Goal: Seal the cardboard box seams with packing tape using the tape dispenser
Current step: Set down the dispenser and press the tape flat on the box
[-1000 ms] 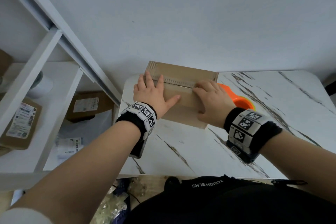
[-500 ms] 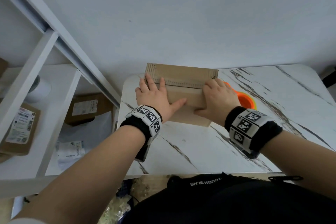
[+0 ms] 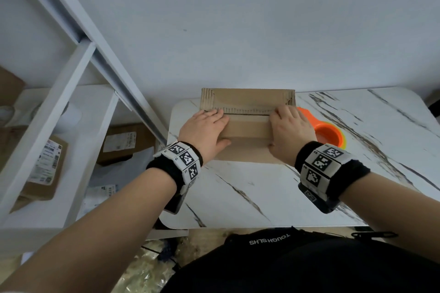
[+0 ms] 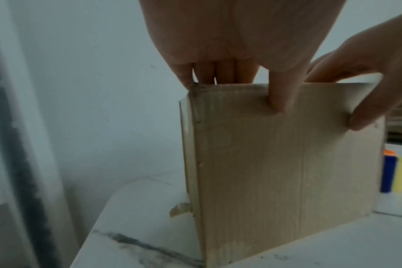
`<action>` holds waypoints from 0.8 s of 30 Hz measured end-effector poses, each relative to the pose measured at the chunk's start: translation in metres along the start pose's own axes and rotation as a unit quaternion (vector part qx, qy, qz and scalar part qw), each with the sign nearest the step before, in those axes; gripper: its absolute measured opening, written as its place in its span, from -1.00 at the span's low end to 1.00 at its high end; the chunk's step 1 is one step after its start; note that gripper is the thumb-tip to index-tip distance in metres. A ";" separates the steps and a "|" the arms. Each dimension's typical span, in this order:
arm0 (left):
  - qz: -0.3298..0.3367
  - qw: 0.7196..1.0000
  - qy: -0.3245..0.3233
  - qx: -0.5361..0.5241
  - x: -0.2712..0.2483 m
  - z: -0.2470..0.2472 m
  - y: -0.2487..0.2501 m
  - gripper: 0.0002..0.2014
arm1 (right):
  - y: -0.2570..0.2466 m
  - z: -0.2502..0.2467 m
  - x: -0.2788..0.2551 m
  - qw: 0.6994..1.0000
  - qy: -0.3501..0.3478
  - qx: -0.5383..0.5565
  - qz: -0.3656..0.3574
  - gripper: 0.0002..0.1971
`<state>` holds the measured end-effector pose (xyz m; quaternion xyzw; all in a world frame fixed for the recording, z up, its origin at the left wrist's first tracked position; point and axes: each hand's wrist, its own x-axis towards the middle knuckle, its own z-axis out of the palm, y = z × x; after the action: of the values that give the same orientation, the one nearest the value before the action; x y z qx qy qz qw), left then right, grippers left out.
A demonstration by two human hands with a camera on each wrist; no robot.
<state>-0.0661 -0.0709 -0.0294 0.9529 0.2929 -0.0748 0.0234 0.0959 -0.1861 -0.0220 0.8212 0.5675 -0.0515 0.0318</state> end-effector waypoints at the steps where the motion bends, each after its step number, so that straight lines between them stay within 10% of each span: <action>1: -0.012 1.000 0.002 0.001 -0.001 0.000 -0.002 -0.27 | -0.005 0.002 0.003 1.000 -0.008 0.007 -0.011 -0.30; 5: -0.063 0.998 -0.023 0.012 -0.002 0.004 -0.008 -0.14 | -0.027 0.009 0.010 0.998 -0.056 0.025 -0.034 -0.05; 14: -0.049 0.997 -0.029 0.043 0.003 0.005 -0.013 -0.28 | -0.083 0.008 0.030 0.987 -0.064 0.051 -0.138 -0.14; 24: -0.055 0.996 -0.019 0.071 0.000 0.011 -0.016 -0.20 | -0.007 0.000 0.009 0.989 0.004 0.144 -0.026 -0.36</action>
<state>-0.0763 -0.0586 -0.0401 0.9329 0.3387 -0.1146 -0.0428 0.0927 -0.1756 -0.0230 0.8022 0.5757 -0.1303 -0.0901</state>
